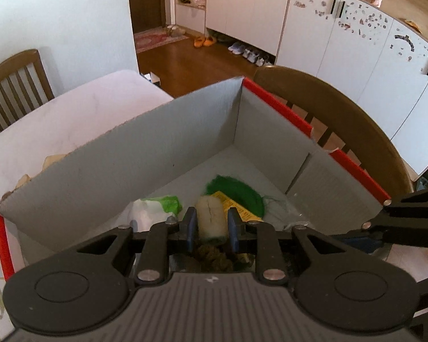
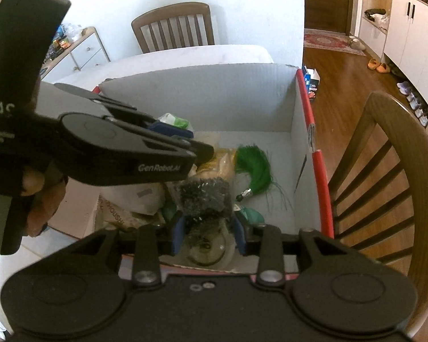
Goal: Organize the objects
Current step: 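Open both tools to drop the roll and bead bag inside, then withdraw both tools up and out of the red shoebox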
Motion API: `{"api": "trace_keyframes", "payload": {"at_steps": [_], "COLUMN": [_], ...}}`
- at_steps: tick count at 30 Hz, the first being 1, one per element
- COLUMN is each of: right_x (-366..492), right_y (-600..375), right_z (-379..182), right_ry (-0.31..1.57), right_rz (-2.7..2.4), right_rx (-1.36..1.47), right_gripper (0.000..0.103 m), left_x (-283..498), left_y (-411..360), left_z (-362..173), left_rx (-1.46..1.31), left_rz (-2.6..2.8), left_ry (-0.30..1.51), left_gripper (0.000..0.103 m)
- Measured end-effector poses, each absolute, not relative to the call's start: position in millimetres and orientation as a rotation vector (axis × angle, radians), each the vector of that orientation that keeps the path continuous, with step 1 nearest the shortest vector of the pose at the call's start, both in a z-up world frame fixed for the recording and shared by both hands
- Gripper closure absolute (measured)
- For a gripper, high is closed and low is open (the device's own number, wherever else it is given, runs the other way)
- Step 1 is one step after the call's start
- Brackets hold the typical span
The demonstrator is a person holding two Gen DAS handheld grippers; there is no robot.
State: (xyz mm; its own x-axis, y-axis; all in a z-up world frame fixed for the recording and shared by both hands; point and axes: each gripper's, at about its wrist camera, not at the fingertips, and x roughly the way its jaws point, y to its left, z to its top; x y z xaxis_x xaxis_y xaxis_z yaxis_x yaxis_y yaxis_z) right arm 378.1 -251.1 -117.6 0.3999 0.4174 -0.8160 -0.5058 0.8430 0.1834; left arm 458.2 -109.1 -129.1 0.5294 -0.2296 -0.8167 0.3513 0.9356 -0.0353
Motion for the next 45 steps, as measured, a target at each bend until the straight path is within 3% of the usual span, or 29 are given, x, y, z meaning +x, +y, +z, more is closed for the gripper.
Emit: {"api": "trace_keyframes", "payload": {"at_steps": [19,23,34,35,36,37,39,45], "right_x": [367,359,331,328,326,324,318,301], "right_y": [-264,-266,-260,-257,-256,-255,-250,-237], "right_z": [-97,-87,-62,-61,-59,-58,-55,-47], "right_ry": [0.929,0.907,0.835,0.829,0.825,0.822,0.811,0.763], "right_rz": [0.593,0.598,0.549,0.539,0.533,0.527,0.516,0.5], "right_rx": [-0.03,-0.004,0.028,0.031,0.035,0.039,0.05,0.066], "right_gripper": [0.048,0.044,0.035,0.034,0.033,0.033,0.033,0.024], "left_x": [438,426,390,386,383,380,371,351], "left_y": [-98,-89,-52,-49,-45,-41,-33,-16], "left_z": [-112,-102,-76,-75,-73,-71,-67,-55], "left_rx": [0.098,0.086,0.038,0.035,0.031,0.028,0.026,0.042], "left_rz": [-0.316,-0.309,-0.328,-0.328,-0.329,-0.332,-0.338,-0.371], "left_ry": [0.914,0.887,0.823,0.819,0.815,0.807,0.778,0.738], "left_gripper": [0.08,0.074,0.073,0.071,0.063,0.048,0.037,0.037]}}
